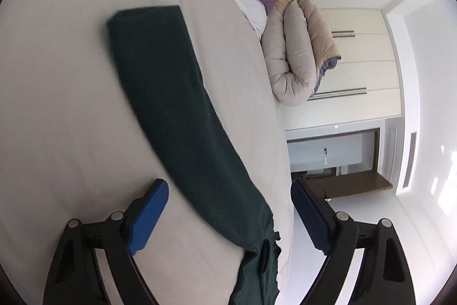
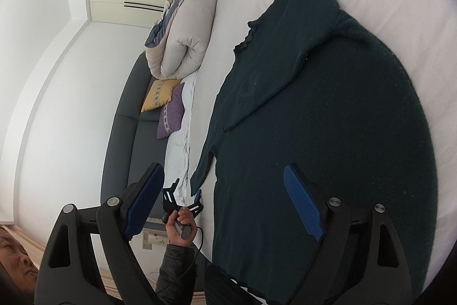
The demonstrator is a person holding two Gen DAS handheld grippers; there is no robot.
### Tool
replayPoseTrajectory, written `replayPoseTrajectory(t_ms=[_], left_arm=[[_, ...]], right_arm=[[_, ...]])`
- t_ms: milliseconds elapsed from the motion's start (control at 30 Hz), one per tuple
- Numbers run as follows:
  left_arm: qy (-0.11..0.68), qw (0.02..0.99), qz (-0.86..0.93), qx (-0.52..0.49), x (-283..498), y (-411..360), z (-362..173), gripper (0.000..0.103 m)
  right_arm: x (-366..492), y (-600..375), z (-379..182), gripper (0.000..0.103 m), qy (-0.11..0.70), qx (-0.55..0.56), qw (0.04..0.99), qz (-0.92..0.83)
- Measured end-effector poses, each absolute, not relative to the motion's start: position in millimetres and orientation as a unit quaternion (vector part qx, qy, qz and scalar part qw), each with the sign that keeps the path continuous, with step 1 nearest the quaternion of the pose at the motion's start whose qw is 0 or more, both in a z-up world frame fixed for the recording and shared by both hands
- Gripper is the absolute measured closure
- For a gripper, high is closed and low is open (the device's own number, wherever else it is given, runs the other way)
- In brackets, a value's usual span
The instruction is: Fold small clothes
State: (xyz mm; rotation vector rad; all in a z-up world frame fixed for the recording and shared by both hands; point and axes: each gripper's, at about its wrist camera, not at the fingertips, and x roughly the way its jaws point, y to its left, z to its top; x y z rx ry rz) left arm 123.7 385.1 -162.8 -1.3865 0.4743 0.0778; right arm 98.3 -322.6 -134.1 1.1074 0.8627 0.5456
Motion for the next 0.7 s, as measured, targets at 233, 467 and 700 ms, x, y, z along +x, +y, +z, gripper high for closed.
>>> replayPoseTrajectory(t_ms=[233,467,700], left_arm=[[0.197,0.708,0.107,-0.670,144,401,-173,0.013],[0.192,0.675,0.114,-0.704,151,422,-192,0.080],[0.190,0.698,0.123,-0.679,141,418,-187,0.096]], right_arm=[[104,-275,-121,0.017,0.404,0.490,0.725,0.266],[95,-269,-116,0.017,0.403,0.491,0.727,0.261],[92,-282,-127,0.017,0.398,0.502,0.727,0.248]])
